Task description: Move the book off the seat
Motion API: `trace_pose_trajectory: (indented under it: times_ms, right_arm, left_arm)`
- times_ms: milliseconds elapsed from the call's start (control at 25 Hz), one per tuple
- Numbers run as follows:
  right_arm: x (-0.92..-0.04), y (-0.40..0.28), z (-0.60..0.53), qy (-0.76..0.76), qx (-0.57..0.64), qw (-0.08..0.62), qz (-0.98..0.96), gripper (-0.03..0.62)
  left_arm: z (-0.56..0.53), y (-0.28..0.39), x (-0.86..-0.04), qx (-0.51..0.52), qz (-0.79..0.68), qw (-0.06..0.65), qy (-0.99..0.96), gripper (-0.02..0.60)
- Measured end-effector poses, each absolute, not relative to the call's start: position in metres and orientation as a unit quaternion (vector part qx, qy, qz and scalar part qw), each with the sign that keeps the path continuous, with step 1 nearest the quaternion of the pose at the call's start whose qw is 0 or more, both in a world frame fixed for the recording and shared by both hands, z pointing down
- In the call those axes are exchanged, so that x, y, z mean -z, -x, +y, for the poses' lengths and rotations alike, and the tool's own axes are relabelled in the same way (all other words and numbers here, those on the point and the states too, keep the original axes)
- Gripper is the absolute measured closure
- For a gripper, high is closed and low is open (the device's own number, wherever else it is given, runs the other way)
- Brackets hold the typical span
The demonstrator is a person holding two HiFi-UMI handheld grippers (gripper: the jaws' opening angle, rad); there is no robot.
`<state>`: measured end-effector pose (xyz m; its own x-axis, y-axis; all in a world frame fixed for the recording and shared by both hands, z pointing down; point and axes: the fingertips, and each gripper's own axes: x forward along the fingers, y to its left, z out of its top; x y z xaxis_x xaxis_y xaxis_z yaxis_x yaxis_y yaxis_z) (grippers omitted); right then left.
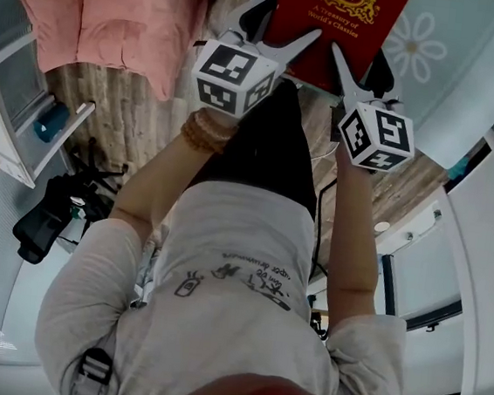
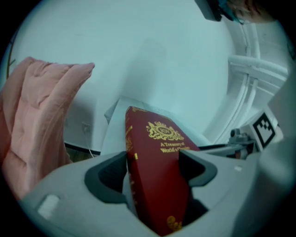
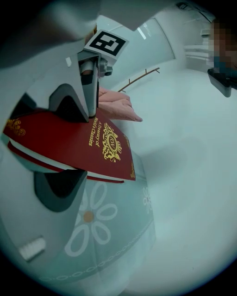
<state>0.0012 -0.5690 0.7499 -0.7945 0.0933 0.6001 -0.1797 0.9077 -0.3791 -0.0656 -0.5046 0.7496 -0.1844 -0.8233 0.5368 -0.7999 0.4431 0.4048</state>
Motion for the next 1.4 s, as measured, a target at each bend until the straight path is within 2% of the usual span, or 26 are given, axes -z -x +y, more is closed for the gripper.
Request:
trace_pose_trajectory:
  times_ms: [120, 280, 520, 1040, 1400]
  right_arm:
    - [-0.742, -0.005, -0.572, -0.024, -0.195, 0.325, -0.925, 0.270]
    - [-0.707, -0.014, -0.578, -0.027, -0.142, 0.319, -0.937, 0.296]
    - [-0.630, -0.021, -0.578, -0.005, -0.090, 0.279, -0.956, 0.347]
    - [-0.400, -0.038, -0.534, 0.062, -0.010, 0.124, -0.990, 0.497]
    - [-0.289, -0.048, -0.499, 0.072, -0.004, 0.044, -0.996, 0.549]
  left_arm:
    - [-0.502, 0.062, -0.738, -0.025, -0.775, 0.337, -0.535, 0.231]
    - [-0.490, 0.060, -0.710, -0.030, -0.775, 0.331, -0.538, 0.234]
    - [-0.490, 0.047, -0.636, -0.028, -0.766, 0.295, -0.571, 0.287]
    - [-0.490, -0.001, -0.405, 0.039, -0.746, 0.131, -0.651, 0.577]
    - [-0.478, -0.030, -0.296, 0.068, -0.725, 0.059, -0.683, 0.578]
